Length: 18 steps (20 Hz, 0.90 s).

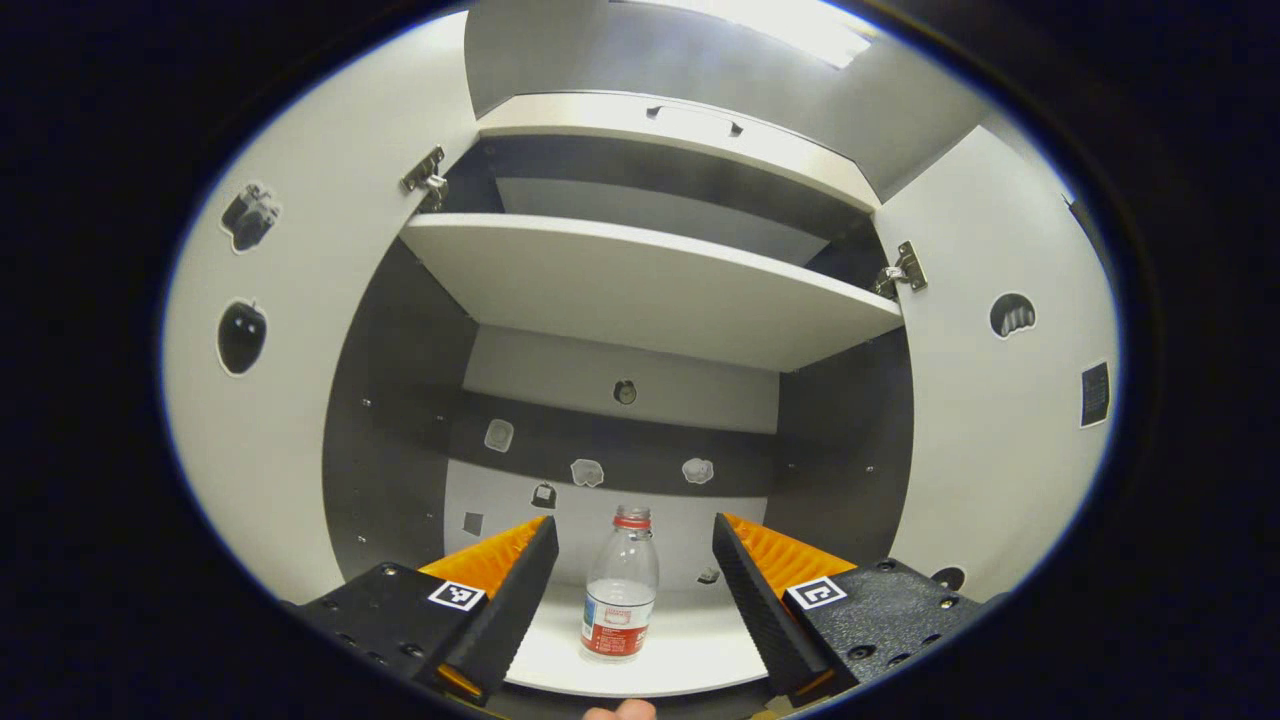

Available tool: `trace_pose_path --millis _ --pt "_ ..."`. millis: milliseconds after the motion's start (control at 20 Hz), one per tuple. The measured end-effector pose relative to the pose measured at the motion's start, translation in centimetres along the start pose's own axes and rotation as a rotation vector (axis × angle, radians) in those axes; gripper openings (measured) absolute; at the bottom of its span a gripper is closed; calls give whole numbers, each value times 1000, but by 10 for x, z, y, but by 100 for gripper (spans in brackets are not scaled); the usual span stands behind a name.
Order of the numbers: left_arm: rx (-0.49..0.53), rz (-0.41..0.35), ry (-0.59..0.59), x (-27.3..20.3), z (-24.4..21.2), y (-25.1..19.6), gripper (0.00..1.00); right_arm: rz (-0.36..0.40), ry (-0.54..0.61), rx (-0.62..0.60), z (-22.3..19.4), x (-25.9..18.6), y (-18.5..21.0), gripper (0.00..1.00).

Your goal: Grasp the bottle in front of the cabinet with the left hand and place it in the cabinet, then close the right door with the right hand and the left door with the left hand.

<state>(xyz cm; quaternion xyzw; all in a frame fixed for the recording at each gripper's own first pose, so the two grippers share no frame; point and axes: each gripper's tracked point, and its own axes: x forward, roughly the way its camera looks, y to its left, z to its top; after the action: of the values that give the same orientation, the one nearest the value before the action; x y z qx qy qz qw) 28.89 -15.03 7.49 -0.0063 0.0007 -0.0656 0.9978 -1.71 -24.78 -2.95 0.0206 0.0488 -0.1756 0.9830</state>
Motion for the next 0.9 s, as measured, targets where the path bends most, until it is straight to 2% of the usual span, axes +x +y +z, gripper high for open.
trace_pose_path --millis 350,500,700,900 --pt "-29 28 28 -74 -28 8 94 119 -41 0 16 15 30 96" --pt "-24 47 17 -108 -51 14 94 129 -41 -11 17 19 35 96" --pt "-46 31 84 -151 -91 7 95 135 -26 -4 14 22 41 97" --pt "-68 73 71 -182 -109 12 95 135 13 2 6 24 46 96"
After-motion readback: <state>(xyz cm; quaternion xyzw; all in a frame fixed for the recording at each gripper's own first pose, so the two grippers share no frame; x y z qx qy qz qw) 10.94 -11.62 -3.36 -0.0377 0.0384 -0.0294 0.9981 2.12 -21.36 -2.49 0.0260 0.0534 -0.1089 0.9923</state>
